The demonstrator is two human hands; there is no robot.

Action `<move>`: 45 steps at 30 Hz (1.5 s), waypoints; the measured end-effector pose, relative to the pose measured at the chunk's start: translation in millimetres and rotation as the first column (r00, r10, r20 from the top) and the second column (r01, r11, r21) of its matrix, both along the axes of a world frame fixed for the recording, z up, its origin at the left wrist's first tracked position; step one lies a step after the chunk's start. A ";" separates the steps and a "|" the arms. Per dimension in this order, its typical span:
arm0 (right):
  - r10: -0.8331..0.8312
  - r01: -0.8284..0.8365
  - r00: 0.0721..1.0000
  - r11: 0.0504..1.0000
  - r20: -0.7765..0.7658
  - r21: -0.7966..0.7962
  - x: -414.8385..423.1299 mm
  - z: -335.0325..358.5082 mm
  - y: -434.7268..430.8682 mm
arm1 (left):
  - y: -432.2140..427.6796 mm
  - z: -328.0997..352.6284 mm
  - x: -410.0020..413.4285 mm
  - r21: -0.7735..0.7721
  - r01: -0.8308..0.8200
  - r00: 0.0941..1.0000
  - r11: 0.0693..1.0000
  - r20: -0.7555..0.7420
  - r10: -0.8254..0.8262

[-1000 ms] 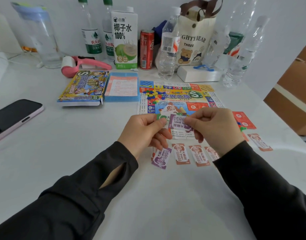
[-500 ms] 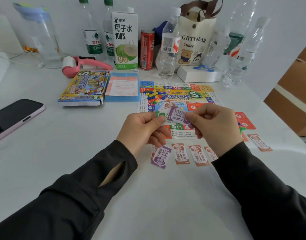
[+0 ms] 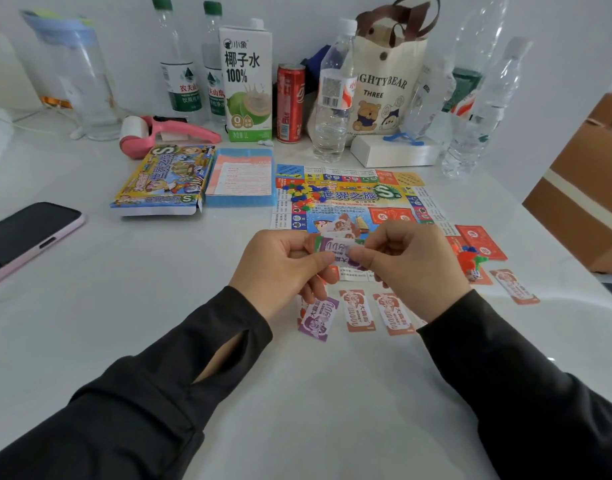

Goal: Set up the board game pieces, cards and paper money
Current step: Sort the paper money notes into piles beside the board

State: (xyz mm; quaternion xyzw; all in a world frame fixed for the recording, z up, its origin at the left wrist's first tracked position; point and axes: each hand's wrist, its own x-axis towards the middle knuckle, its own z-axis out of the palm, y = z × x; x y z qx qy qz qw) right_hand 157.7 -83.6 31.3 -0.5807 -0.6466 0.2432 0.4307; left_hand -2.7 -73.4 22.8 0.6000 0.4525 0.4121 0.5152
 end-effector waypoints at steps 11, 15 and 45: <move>0.042 -0.042 0.999 0.993 0.002 0.108 -3.2 4.6 -5.6 | -3.9 -5.7 3.5 0.213 0.000 0.969 0.977 -0.243 0.053; 0.146 -0.148 0.970 0.989 -0.196 0.004 1.1 8.2 -4.7 | -3.0 -5.6 1.4 0.297 0.003 0.951 0.955 -0.297 0.089; -0.039 -0.154 0.951 0.802 0.307 0.578 -0.1 -8.5 -6.3 | 0.1 -7.4 0.0 0.401 -0.215 0.949 0.891 -0.130 0.288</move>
